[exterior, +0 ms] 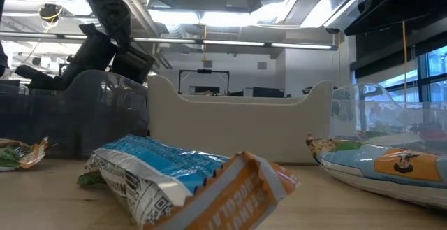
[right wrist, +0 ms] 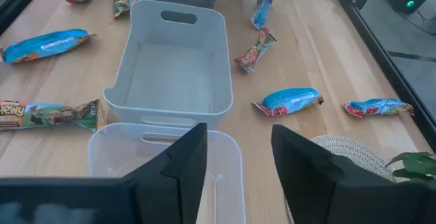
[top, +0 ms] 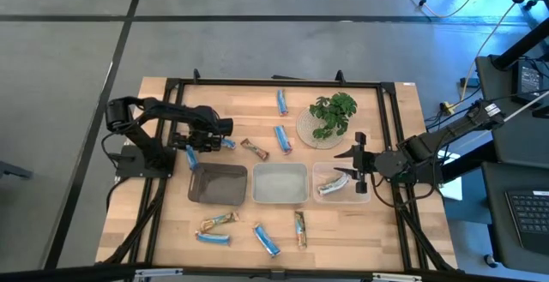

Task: Pick and place Granola Bars by type
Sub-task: Put the blue granola bar into the black bin

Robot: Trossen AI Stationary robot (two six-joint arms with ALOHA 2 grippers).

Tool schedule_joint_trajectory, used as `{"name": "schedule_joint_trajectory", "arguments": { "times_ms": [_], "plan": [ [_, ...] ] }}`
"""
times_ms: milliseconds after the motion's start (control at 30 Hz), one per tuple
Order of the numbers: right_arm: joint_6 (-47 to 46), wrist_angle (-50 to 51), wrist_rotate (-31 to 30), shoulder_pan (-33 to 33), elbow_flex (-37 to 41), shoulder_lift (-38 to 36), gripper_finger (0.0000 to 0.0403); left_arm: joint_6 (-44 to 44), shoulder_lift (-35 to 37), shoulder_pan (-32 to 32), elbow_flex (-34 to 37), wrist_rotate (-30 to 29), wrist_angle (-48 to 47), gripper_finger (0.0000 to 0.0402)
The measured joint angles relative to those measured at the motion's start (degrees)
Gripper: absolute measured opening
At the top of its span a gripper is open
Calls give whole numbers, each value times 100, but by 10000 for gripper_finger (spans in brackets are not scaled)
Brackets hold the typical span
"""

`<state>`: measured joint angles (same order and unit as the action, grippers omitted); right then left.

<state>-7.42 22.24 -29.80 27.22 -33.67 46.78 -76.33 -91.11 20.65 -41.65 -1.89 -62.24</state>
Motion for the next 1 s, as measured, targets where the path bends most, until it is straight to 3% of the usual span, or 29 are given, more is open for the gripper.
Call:
{"name": "schedule_joint_trajectory", "arguments": {
  "times_ms": [467, 1000],
  "plan": [
    [0, 0, 4, -2, 0, 0, 168, 95, -4, -305, 4, 207, 159, 254],
    [0, -1, -1, -1, 0, 0, 168, 707, -4, -195, 0, -183, 197, 254]
  ]
}}
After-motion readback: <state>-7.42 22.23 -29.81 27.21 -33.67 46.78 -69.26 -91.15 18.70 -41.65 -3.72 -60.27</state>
